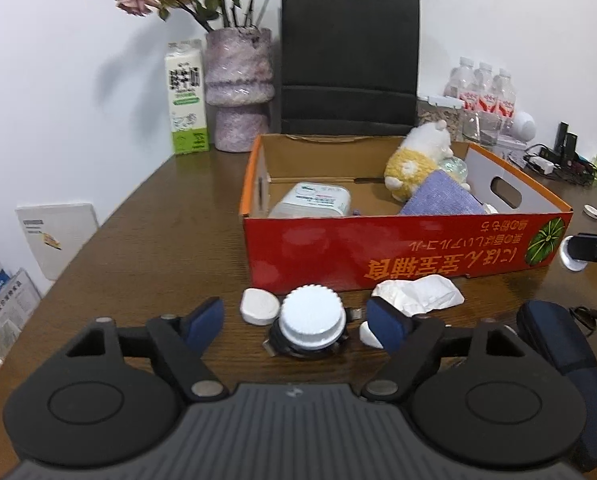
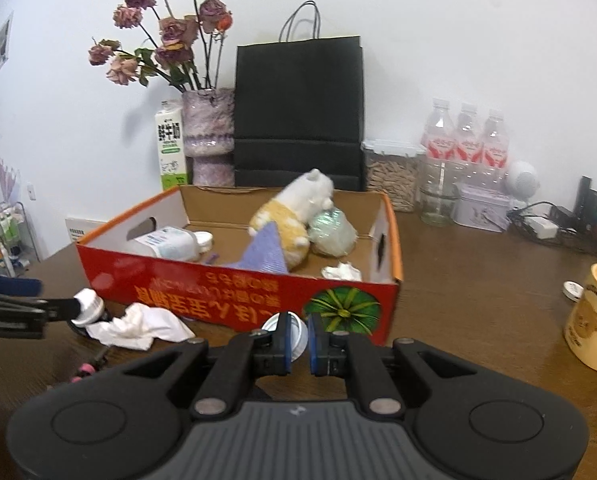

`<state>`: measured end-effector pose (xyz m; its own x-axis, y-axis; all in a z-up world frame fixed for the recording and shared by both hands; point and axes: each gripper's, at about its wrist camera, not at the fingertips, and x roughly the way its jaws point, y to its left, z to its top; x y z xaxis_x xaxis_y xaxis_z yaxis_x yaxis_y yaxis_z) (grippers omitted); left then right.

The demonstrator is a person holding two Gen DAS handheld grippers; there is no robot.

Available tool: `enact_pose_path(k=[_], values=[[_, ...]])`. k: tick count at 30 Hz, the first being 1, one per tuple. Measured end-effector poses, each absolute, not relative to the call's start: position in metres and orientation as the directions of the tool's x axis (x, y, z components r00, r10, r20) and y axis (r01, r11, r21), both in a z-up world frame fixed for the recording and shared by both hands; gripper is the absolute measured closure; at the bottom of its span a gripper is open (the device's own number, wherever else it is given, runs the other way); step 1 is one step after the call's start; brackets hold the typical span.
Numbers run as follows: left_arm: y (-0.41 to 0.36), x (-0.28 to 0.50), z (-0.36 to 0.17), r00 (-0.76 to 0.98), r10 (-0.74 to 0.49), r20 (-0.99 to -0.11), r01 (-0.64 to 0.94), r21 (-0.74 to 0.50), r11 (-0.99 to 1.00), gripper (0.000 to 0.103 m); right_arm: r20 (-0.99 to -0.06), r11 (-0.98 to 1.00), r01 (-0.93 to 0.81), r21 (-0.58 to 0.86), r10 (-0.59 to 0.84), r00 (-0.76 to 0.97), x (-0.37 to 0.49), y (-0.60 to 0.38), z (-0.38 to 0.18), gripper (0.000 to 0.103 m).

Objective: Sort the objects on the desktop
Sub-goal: 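Grasp the white lidded container with the left tool while the right tool grips the white cable reel, then carry container and cable reel into the box and open both tools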

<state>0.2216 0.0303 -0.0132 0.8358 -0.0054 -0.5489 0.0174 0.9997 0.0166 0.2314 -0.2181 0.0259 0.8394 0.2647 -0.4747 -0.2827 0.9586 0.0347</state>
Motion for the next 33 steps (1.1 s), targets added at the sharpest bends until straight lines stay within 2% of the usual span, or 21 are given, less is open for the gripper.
enact_pose_path(k=[3, 5, 7, 23, 33], values=[[0.027, 0.229, -0.018, 0.828, -0.018, -0.560, 0.035, 0.020, 0.999, 0.040, -0.482, 0.957, -0.287, 0.042, 0.271, 0.833, 0.234, -0.215, 0.023, 0.096], [0.027, 0.233, -0.022, 0.820, -0.027, -0.572, 0.042, 0.013, 0.999, 0.055, -0.486, 0.957, -0.287, 0.044, 0.272, 0.831, 0.236, -0.214, 0.022, 0.096], [0.029, 0.235, -0.025, 0.814, -0.041, -0.579, 0.047, -0.004, 0.999, 0.062, -0.489, 0.957, -0.285, 0.047, 0.271, 0.829, 0.237, -0.214, 0.020, 0.096], [0.024, 0.214, 0.005, 0.880, -0.082, -0.469, 0.091, -0.003, 0.996, 0.064, -0.463, 0.953, -0.293, 0.074, 0.293, 0.837, 0.235, -0.216, 0.030, 0.096], [-0.003, 0.230, 0.048, 0.933, -0.113, -0.342, 0.132, 0.034, 0.991, 0.064, -0.362, 0.949, -0.298, 0.100, 0.314, 0.878, 0.251, -0.216, 0.071, 0.096]])
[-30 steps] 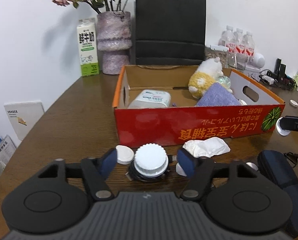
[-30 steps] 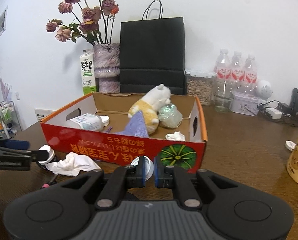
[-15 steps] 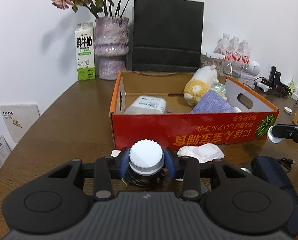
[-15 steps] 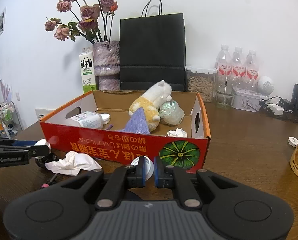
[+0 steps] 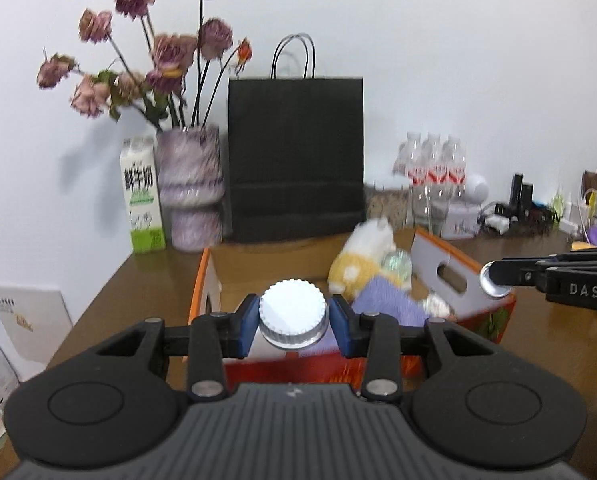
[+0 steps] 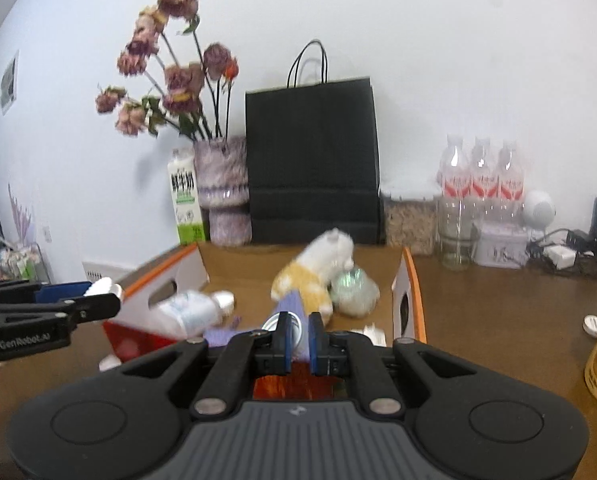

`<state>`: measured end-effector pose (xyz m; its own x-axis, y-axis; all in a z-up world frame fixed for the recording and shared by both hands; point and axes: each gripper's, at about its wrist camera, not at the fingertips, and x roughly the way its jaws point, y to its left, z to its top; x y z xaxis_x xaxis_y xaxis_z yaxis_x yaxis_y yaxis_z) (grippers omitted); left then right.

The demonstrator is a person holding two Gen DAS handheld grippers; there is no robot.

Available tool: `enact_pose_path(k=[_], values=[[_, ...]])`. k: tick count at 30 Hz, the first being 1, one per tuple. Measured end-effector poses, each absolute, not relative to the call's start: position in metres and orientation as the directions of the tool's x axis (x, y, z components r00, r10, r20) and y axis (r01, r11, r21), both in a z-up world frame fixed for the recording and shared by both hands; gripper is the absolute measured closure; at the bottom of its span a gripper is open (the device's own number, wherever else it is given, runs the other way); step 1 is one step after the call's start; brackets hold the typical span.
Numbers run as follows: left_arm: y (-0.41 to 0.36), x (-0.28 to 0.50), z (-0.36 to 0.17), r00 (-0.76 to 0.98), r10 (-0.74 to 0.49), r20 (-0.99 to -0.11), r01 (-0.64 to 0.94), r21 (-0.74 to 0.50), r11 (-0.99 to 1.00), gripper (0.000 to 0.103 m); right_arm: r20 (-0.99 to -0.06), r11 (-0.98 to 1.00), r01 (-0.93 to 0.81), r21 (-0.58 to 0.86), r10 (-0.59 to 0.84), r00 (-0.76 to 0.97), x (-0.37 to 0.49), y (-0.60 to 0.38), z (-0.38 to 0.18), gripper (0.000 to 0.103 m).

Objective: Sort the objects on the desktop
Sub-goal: 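Carry container and cable reel into the box and open both tools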

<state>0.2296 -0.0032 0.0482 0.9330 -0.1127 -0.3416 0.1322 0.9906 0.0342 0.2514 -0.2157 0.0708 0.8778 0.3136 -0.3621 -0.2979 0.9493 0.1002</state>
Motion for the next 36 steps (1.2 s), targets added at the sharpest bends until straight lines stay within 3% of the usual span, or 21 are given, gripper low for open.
enact_pose_path(k=[14, 25, 33, 36], values=[[-0.028, 0.299, 0.063, 0.943, -0.112, -0.315, 0.117, -0.004, 0.993, 0.064, -0.323, 0.961, -0.258, 0.100, 0.277, 0.905, 0.316, -0.201, 0.088, 0.096], [-0.028, 0.339, 0.017, 0.910, -0.060, -0.411, 0.077, 0.026, 0.997, 0.064, -0.433, 0.971, -0.222, 0.087, 0.237, 0.870, 0.356, -0.196, 0.038, 0.096], [-0.033, 0.339, 0.005, 0.903, -0.045, -0.428, 0.082, 0.068, 0.994, 0.063, -0.452, 0.972, -0.226, 0.066, 0.231, 0.861, 0.356, -0.191, 0.031, 0.095], [-0.035, 0.337, 0.007, 0.909, -0.021, -0.416, 0.063, 0.089, 0.994, 0.055, -0.458, 0.974, -0.218, 0.058, 0.220, 0.861, 0.355, -0.190, 0.030, 0.091]])
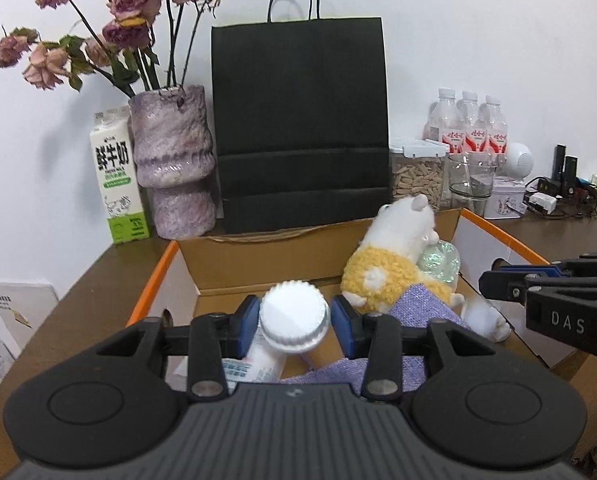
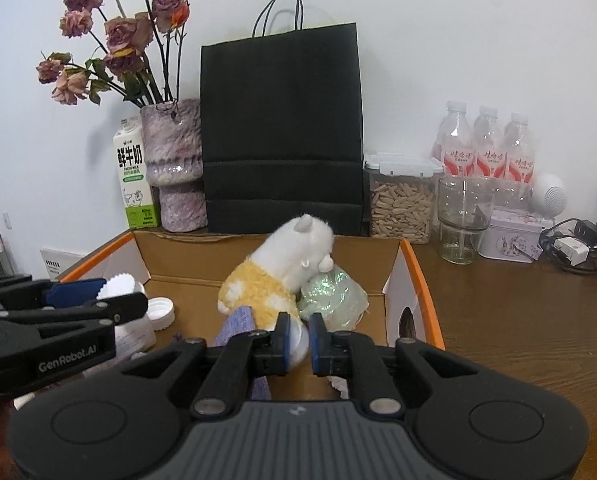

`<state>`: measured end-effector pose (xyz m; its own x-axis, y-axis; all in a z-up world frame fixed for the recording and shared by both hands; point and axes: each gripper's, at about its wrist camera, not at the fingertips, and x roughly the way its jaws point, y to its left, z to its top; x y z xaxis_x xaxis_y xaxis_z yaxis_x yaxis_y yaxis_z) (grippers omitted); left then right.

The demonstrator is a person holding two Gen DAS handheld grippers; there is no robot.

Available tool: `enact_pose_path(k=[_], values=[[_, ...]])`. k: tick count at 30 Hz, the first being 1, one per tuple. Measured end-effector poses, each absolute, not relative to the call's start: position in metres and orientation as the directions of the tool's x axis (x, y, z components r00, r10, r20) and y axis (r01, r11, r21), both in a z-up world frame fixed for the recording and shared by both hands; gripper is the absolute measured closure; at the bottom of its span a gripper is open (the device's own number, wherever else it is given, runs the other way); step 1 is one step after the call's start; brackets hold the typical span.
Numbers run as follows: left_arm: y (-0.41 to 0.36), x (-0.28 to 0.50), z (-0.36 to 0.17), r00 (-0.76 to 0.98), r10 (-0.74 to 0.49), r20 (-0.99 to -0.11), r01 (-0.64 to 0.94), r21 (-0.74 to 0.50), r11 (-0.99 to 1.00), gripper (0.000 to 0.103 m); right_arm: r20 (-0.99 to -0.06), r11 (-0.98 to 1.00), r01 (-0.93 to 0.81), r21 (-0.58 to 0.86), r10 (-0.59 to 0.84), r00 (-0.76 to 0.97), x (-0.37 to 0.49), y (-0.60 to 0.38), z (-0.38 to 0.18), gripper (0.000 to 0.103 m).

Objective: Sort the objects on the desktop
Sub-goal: 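Carry container and cable reel into the box and open both tools, then lift both open tools out of the box back toward the table items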

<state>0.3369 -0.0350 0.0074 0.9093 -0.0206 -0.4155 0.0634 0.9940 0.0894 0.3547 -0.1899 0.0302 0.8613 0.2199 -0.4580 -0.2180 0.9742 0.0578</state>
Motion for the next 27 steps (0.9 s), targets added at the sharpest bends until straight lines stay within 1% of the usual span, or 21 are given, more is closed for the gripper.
enact_pose_path(k=[1, 2, 3, 4, 5, 6, 8, 9, 11, 27], values=[[-0.036, 0.336, 0.009, 0.913, -0.014, -0.409, 0.057, 0.094, 0.994, 0.043, -0.456, 0.974, -0.217, 0.058, 0.219, 0.862, 0.354, -0.190, 0.031, 0.081], [-0.036, 0.334, 0.011, 0.918, -0.006, -0.398, 0.049, 0.097, 0.994, 0.030, -0.454, 0.975, -0.213, 0.059, 0.217, 0.864, 0.354, -0.191, 0.033, 0.059], [-0.037, 0.332, 0.013, 0.924, 0.008, -0.383, 0.034, 0.104, 0.994, 0.022, -0.448, 0.976, -0.208, 0.058, 0.212, 0.869, 0.353, -0.191, 0.034, 0.043], [-0.038, 0.330, 0.015, 0.929, 0.044, -0.366, 0.000, 0.118, 0.993, 0.015, -0.436, 0.979, -0.199, 0.052, 0.202, 0.877, 0.352, -0.191, 0.036, 0.013], [-0.038, 0.329, 0.017, 0.934, 0.074, -0.350, -0.031, 0.129, 0.991, 0.004, -0.423, 0.981, -0.192, 0.038, 0.190, 0.886, 0.350, -0.191, 0.038, 0.007], [-0.037, 0.329, 0.019, 0.936, 0.103, -0.336, -0.060, 0.136, 0.989, 0.000, -0.416, 0.981, -0.193, 0.031, 0.188, 0.890, 0.348, -0.191, 0.040, 0.007], [-0.034, 0.328, 0.022, 0.941, 0.100, -0.324, -0.065, 0.116, 0.991, 0.000, -0.410, 0.979, -0.197, 0.042, 0.197, 0.891, 0.347, -0.192, 0.043, 0.004], [-0.032, 0.327, 0.023, 0.942, 0.081, -0.326, -0.052, 0.098, 0.994, 0.000, -0.406, 0.979, -0.201, 0.046, 0.202, 0.891, 0.346, -0.192, 0.044, 0.003], [-0.031, 0.326, 0.025, 0.942, 0.087, -0.324, -0.060, 0.095, 0.994, 0.000, -0.403, 0.979, -0.202, 0.043, 0.202, 0.893, 0.346, -0.191, 0.045, 0.002], [-0.030, 0.325, 0.026, 0.942, 0.089, -0.323, -0.060, 0.099, 0.993, 0.000, -0.399, 0.979, -0.198, 0.043, 0.198, 0.895, 0.344, -0.191, 0.048, 0.000]])
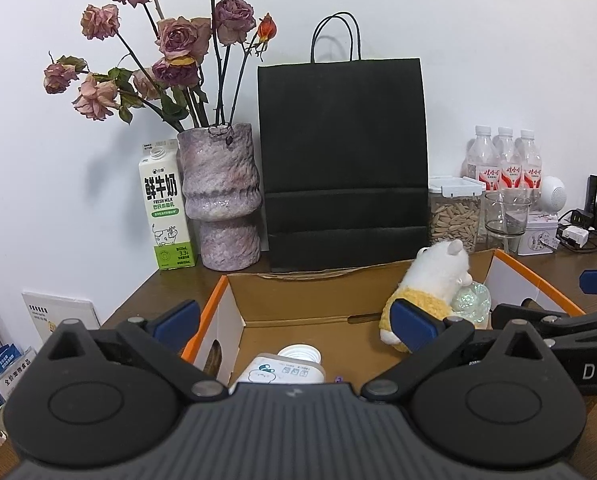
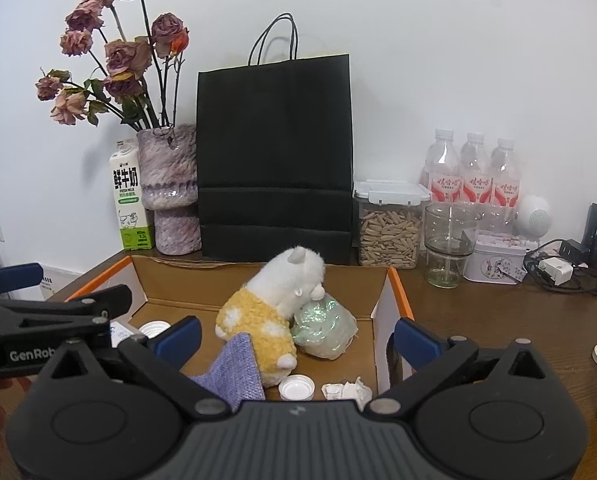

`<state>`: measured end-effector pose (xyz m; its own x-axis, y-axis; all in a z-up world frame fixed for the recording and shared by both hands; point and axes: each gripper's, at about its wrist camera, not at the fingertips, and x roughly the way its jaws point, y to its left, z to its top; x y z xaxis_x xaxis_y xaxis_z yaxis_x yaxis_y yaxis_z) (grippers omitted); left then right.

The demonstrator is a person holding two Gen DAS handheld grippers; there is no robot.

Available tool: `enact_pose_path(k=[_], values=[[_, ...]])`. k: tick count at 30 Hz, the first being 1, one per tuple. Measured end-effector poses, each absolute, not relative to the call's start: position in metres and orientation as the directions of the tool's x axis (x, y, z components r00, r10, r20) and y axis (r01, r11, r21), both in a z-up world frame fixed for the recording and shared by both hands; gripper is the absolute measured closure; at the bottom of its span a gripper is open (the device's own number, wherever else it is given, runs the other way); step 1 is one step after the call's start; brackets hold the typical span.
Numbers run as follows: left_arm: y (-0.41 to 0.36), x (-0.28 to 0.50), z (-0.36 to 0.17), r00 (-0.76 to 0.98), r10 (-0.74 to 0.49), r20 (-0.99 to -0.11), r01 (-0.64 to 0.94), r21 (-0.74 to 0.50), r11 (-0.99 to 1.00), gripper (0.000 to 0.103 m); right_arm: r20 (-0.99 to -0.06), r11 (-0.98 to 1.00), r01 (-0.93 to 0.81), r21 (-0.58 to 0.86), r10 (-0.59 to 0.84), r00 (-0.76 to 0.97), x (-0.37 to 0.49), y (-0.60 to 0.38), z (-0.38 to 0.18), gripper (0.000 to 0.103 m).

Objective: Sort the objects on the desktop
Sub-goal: 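Lift both open tools out of the box back toward the table items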

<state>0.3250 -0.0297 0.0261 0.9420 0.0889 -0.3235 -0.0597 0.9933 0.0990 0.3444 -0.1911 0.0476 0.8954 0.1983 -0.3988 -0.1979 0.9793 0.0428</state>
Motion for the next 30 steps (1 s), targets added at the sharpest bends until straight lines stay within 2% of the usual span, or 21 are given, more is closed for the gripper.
enact_pose_path(k=[30], values=[[0.000, 0.255, 0.055, 0.957, 0.092, -0.274, -0.075, 0.075, 0.994, 0.000, -0.341, 0.977, -0.214, 0.015, 0.206, 0.917, 0.277, -0.198, 0.070, 0.000]])
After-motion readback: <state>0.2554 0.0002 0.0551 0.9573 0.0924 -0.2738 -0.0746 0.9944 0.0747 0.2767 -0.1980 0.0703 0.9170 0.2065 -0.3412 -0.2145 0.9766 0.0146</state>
